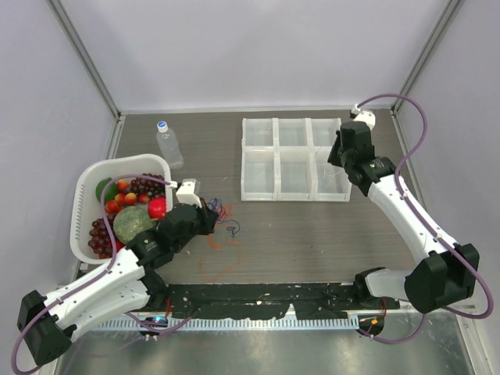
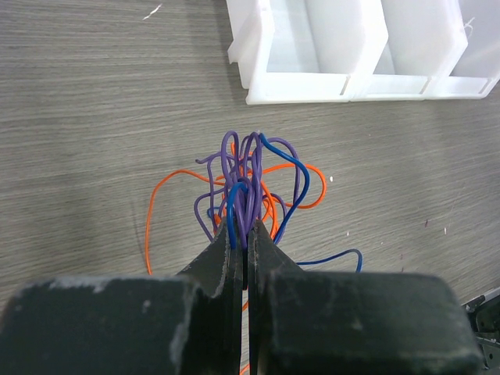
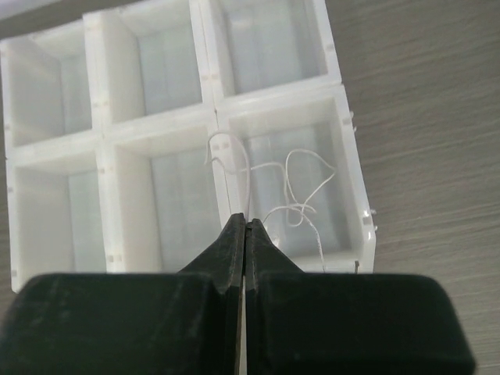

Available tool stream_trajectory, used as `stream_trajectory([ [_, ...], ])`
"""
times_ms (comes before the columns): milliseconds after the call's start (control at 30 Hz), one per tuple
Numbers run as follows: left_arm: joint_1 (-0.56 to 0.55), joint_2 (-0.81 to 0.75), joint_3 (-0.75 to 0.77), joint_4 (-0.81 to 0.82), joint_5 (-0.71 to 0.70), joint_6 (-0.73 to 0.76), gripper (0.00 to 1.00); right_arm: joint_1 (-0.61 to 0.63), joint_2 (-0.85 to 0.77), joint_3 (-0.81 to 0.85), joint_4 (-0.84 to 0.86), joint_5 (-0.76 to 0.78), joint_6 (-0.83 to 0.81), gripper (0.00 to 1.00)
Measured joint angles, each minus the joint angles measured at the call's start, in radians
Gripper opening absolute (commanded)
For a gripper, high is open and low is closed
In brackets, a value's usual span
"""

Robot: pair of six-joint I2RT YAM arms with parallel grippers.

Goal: Untangle the cables

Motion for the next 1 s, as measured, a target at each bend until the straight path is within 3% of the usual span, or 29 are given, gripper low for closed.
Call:
stream_trajectory([
  [300,0.000,0.040,-0.002,0.003,0.023,-0.010,0.00,-0.038,0.013,-0.143,0.054,0.018,0.017,0.01],
  [467,0.000,0.043,-0.002,0.008,0.031,-0.016,0.00,-0.043,0.115,-0.142,0.090,0.029,0.011,0.01],
  [767,0.000,0.070,-0.002,0.016,0.072,-0.021,0.00,-0.043,0.370,-0.128,0.188,-0.090,0.012,0.01],
  [833,0.000,0.094,-0.002,0.018,0.093,-0.019,0.00,-0.043,0.414,-0.113,0.184,-0.092,0.004,0.08],
  [900,0.000,0.128,-0.001,0.018,0.117,-0.016,0.00,-0.043,0.443,-0.084,0.165,-0.087,-0.007,0.30],
  [1000,0.000,0.167,0.002,0.015,0.147,-0.013,0.00,-0.046,0.443,-0.049,0.148,-0.082,-0.024,0.44],
])
